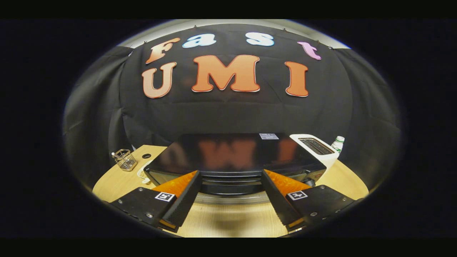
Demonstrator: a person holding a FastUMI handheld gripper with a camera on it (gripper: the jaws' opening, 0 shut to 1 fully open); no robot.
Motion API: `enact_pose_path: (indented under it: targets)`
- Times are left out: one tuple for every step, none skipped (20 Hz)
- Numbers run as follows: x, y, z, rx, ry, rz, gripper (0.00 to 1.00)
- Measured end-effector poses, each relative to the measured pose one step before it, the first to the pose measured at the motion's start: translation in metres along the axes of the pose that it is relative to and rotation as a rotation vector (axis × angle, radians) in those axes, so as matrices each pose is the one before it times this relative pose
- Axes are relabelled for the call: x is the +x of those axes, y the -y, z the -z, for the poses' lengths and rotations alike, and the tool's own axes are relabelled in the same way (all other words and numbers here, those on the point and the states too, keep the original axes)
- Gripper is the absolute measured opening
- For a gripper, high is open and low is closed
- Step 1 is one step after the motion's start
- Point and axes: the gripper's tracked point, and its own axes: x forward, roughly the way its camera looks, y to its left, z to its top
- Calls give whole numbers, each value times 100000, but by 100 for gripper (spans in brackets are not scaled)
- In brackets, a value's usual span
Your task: Open the toaster oven, put the food inside, and close the toaster oven door.
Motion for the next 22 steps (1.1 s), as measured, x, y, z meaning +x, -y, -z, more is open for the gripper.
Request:
enact_pose_path:
  targets:
    - [-331, 53, 128, 7, -46, 123, 99]
    - [-312, 17, 112, -84, -66, 103, 99]
    - [-407, 7, 238, -215, -202, 265, 99]
    - [-276, 108, 379, 982, -960, 115, 99]
    - [-585, 130, 437, 2237, -293, 121, 98]
    - [-500, -45, 96, 541, 656, -9, 99]
    - [-513, -178, 390, -791, -284, 182, 98]
    - [-549, -51, 377, -229, -97, 68, 98]
    - [-427, 107, 607, 307, -673, 0, 98]
    - [-462, -7, 324, 268, -385, -21, 98]
    - [-583, -39, 534, -183, -580, -21, 98]
    - [-510, 2, 500, -46, -654, 6, 98]
    - [-457, 33, 524, 36, -761, 40, 98]
    - [-459, 51, 534, 4, -795, 17, 98]
    - [-467, -8, 644, -58, -718, -7, 98]
    - [-384, 34, 745, -73, -884, -25, 98]
    - [-482, 42, 625, -175, -896, -32, 98]
    - [-287, 35, 617, 70, -911, -13, 98]
    - [-281, 17, 673, -33, -775, -22, 98]
    - [-247, 30, 571, -179, -689, -36, 98]
    - [-340, -11, 556, -6, -899, 17, 98]
    - [-173, 26, 488, -160, -747, -40, 98]
